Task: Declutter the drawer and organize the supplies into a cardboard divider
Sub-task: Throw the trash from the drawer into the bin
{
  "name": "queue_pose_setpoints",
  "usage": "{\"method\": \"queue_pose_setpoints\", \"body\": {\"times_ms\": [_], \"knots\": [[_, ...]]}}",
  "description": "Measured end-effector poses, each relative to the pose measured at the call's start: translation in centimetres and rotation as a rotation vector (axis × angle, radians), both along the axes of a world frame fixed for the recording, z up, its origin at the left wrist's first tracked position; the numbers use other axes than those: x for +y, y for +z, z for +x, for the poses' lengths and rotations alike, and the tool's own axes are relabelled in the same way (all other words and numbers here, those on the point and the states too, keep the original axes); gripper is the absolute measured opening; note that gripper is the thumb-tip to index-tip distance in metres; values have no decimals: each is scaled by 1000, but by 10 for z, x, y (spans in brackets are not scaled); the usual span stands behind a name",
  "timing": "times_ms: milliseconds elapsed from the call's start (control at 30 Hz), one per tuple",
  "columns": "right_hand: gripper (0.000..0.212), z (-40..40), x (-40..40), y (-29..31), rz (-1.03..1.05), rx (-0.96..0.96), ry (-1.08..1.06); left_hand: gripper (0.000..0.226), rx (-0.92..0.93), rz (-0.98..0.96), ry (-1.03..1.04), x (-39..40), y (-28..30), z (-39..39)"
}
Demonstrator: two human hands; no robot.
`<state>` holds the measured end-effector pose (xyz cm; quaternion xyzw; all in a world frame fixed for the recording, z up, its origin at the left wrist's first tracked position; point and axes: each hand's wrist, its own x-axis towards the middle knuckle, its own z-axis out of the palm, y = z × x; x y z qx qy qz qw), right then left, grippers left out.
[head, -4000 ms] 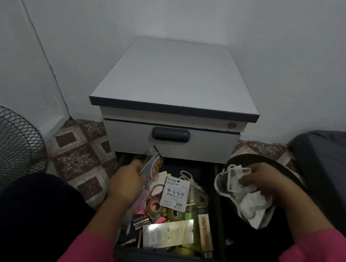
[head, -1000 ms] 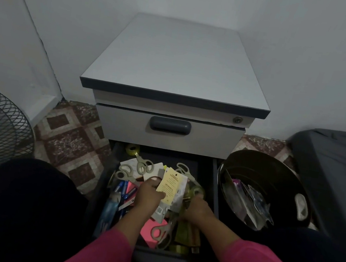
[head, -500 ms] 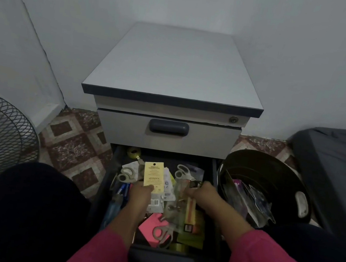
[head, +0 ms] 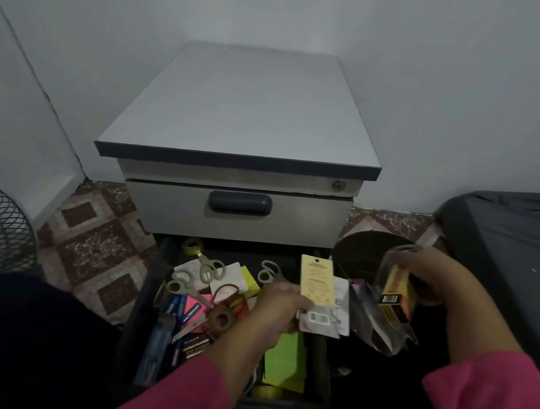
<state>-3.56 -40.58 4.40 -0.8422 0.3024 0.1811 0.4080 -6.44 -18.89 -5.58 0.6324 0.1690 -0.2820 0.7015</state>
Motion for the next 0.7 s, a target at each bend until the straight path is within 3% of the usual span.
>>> {"method": "queue_pose_setpoints", "body": {"times_ms": [100, 200, 233, 533, 700], "knots": [[50, -1, -12, -1, -34, 55, -36, 10, -12, -28, -56, -39, 0, 10], [76, 4, -13, -3, -71, 96, 22, 47, 12, -18, -180, -64, 6, 14], [78, 5, -12, -3, -97, 90, 54, 50, 15, 1, -209, -67, 7, 14], [62, 10, 8, -11, -199, 127, 216, 17, -29, 72, -166, -21, -7, -13], [57, 9, 40, -22, -244, 130, 357, 16, -35, 148, -145, 27, -9, -31]]}}
